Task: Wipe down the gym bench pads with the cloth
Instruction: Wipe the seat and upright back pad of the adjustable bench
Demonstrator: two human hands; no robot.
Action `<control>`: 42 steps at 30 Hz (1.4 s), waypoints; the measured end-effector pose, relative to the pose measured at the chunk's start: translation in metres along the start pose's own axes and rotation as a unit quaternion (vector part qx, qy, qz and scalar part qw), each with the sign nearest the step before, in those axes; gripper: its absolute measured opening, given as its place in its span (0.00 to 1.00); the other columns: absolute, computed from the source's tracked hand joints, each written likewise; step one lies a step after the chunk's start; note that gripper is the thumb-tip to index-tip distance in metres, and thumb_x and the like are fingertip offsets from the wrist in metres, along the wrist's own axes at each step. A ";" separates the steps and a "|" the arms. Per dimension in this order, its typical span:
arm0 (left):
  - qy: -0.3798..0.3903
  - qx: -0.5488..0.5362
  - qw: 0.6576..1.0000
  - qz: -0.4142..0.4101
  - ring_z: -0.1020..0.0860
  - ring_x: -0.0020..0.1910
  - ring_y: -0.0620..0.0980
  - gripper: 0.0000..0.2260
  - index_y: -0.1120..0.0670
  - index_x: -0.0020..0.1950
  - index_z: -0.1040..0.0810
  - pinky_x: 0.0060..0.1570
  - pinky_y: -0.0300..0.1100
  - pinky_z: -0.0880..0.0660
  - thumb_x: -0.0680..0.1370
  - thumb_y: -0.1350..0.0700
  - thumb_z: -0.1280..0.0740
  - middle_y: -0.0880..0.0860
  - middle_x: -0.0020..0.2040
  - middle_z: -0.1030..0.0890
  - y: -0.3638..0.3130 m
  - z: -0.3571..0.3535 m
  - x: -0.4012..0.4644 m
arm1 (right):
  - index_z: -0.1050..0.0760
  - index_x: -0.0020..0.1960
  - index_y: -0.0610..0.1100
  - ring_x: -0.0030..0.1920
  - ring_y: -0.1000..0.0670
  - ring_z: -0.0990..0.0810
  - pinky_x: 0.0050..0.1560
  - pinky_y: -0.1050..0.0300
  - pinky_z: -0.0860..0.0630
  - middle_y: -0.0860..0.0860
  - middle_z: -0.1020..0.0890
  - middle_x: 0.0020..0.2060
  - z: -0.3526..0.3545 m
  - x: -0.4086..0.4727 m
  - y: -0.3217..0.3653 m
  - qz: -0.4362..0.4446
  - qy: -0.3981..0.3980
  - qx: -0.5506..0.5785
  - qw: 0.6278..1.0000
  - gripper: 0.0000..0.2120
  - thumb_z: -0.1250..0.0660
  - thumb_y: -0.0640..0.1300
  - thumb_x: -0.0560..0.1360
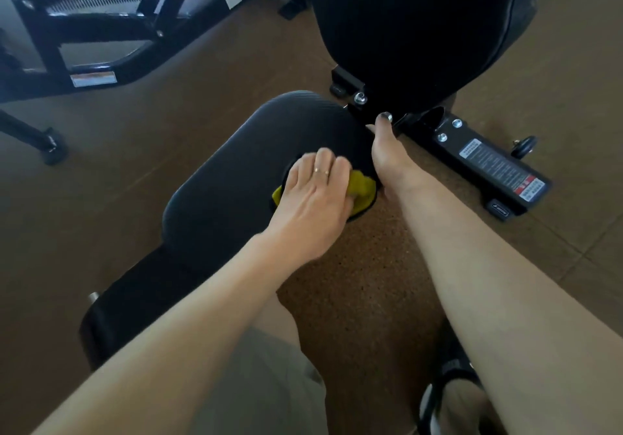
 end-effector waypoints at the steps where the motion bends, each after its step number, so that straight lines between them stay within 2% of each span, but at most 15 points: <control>1: 0.009 -0.008 1.000 -0.005 0.31 0.60 0.57 0.13 0.56 0.64 0.29 0.64 0.53 0.34 0.82 0.52 0.39 0.57 0.61 0.30 0.000 0.003 -0.013 | 0.38 0.81 0.53 0.80 0.44 0.38 0.80 0.40 0.43 0.49 0.35 0.80 0.001 0.003 -0.002 0.000 0.004 0.004 1.000 0.37 0.55 0.72 0.80; 5: 0.003 0.004 1.000 0.013 0.31 0.59 0.56 0.12 0.55 0.64 0.30 0.63 0.53 0.34 0.84 0.51 0.41 0.56 0.61 0.30 0.021 0.006 -0.022 | 0.39 0.82 0.55 0.80 0.46 0.39 0.81 0.42 0.44 0.50 0.38 0.81 0.000 0.008 -0.004 0.009 0.034 0.008 0.999 0.35 0.57 0.70 0.81; 9: -0.011 0.036 0.997 0.066 0.31 0.61 0.63 0.15 0.60 0.66 0.30 0.65 0.57 0.35 0.84 0.52 0.41 0.62 0.63 0.30 0.026 -0.008 0.036 | 0.33 0.78 0.57 0.74 0.44 0.28 0.76 0.38 0.35 0.48 0.27 0.75 0.000 0.011 -0.008 0.003 0.048 0.052 0.997 0.36 0.54 0.73 0.77; 11: -0.002 0.048 0.993 0.107 0.32 0.63 0.64 0.16 0.60 0.68 0.33 0.67 0.57 0.38 0.84 0.52 0.43 0.62 0.65 0.31 0.024 -0.014 0.071 | 0.33 0.78 0.55 0.69 0.45 0.22 0.71 0.41 0.29 0.47 0.22 0.70 0.004 0.013 -0.010 0.004 0.076 0.099 0.992 0.35 0.55 0.71 0.80; 13: 0.002 0.048 0.993 0.109 0.33 0.64 0.64 0.17 0.60 0.69 0.34 0.69 0.57 0.39 0.84 0.53 0.43 0.61 0.66 0.33 0.020 -0.016 0.080 | 0.32 0.78 0.54 0.68 0.45 0.21 0.69 0.44 0.27 0.46 0.20 0.68 0.008 0.011 -0.013 0.006 0.093 0.115 0.989 0.33 0.56 0.69 0.82; 17: 0.000 0.017 1.000 0.025 0.31 0.61 0.62 0.14 0.59 0.66 0.31 0.65 0.57 0.34 0.83 0.53 0.40 0.60 0.62 0.30 -0.001 -0.002 0.007 | 0.40 0.81 0.56 0.71 0.44 0.25 0.73 0.39 0.31 0.48 0.26 0.74 0.005 0.010 -0.012 -0.009 0.077 0.132 0.988 0.33 0.55 0.70 0.81; 20: 0.013 0.034 0.999 -0.023 0.30 0.58 0.60 0.13 0.58 0.64 0.30 0.63 0.55 0.32 0.83 0.53 0.40 0.58 0.60 0.29 -0.007 -0.001 -0.025 | 0.37 0.80 0.56 0.70 0.44 0.25 0.74 0.40 0.31 0.50 0.27 0.74 0.002 0.010 -0.009 -0.011 0.054 0.117 0.992 0.35 0.55 0.72 0.80; 22: 0.011 0.023 1.000 0.000 0.30 0.58 0.60 0.13 0.58 0.64 0.29 0.62 0.55 0.33 0.83 0.52 0.40 0.58 0.59 0.30 0.003 -0.001 -0.006 | 0.37 0.81 0.53 0.73 0.44 0.28 0.76 0.40 0.34 0.48 0.29 0.76 0.000 0.011 -0.006 -0.016 0.037 0.079 0.996 0.37 0.54 0.72 0.80; 25: 0.000 0.029 0.998 0.046 0.30 0.60 0.62 0.14 0.60 0.65 0.29 0.64 0.56 0.34 0.83 0.53 0.40 0.61 0.61 0.30 0.016 -0.005 0.044 | 0.41 0.82 0.49 0.79 0.41 0.37 0.80 0.38 0.43 0.44 0.36 0.80 0.002 0.015 0.002 -0.021 0.012 -0.012 1.000 0.37 0.56 0.70 0.82; 29: 0.003 0.054 0.994 0.096 0.31 0.61 0.63 0.15 0.60 0.66 0.31 0.65 0.56 0.36 0.84 0.52 0.42 0.61 0.63 0.30 0.021 -0.014 0.075 | 0.34 0.79 0.48 0.71 0.41 0.26 0.76 0.38 0.35 0.42 0.25 0.72 0.003 0.020 0.006 -0.031 0.019 -0.011 0.999 0.45 0.53 0.75 0.73; 31: -0.019 0.052 0.994 0.091 0.30 0.61 0.63 0.15 0.60 0.66 0.31 0.65 0.57 0.35 0.83 0.52 0.41 0.61 0.62 0.30 0.015 -0.010 0.051 | 0.37 0.81 0.49 0.72 0.41 0.28 0.76 0.38 0.36 0.44 0.27 0.74 0.005 0.020 0.005 -0.039 0.013 -0.013 0.999 0.46 0.53 0.75 0.71; 36: -0.044 0.091 0.988 0.118 0.28 0.58 0.62 0.13 0.59 0.64 0.28 0.64 0.57 0.31 0.84 0.52 0.41 0.60 0.61 0.28 0.000 -0.001 -0.029 | 0.39 0.82 0.51 0.79 0.43 0.37 0.80 0.41 0.42 0.48 0.34 0.80 0.001 0.009 0.005 -0.002 -0.026 -0.024 0.999 0.36 0.55 0.69 0.81; 40: -0.048 0.106 0.979 0.171 0.27 0.59 0.63 0.13 0.59 0.64 0.28 0.63 0.59 0.29 0.83 0.53 0.37 0.61 0.62 0.27 0.015 0.009 -0.065 | 0.39 0.82 0.48 0.79 0.44 0.38 0.80 0.44 0.42 0.47 0.36 0.80 0.003 -0.007 0.005 0.026 -0.036 -0.060 0.997 0.31 0.54 0.64 0.85; 42: -0.057 0.100 0.972 0.203 0.27 0.59 0.63 0.13 0.59 0.64 0.29 0.63 0.60 0.29 0.83 0.53 0.38 0.62 0.62 0.28 0.027 0.015 -0.072 | 0.40 0.82 0.47 0.79 0.43 0.37 0.76 0.47 0.41 0.46 0.35 0.79 0.004 -0.014 0.011 0.044 -0.027 -0.118 0.992 0.29 0.55 0.60 0.86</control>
Point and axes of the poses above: each hand's wrist, its own x-axis towards the middle knuckle, its own z-axis out of the back of the hand, y = z × x, the point moved 6 cm from there along x, towards the middle knuckle
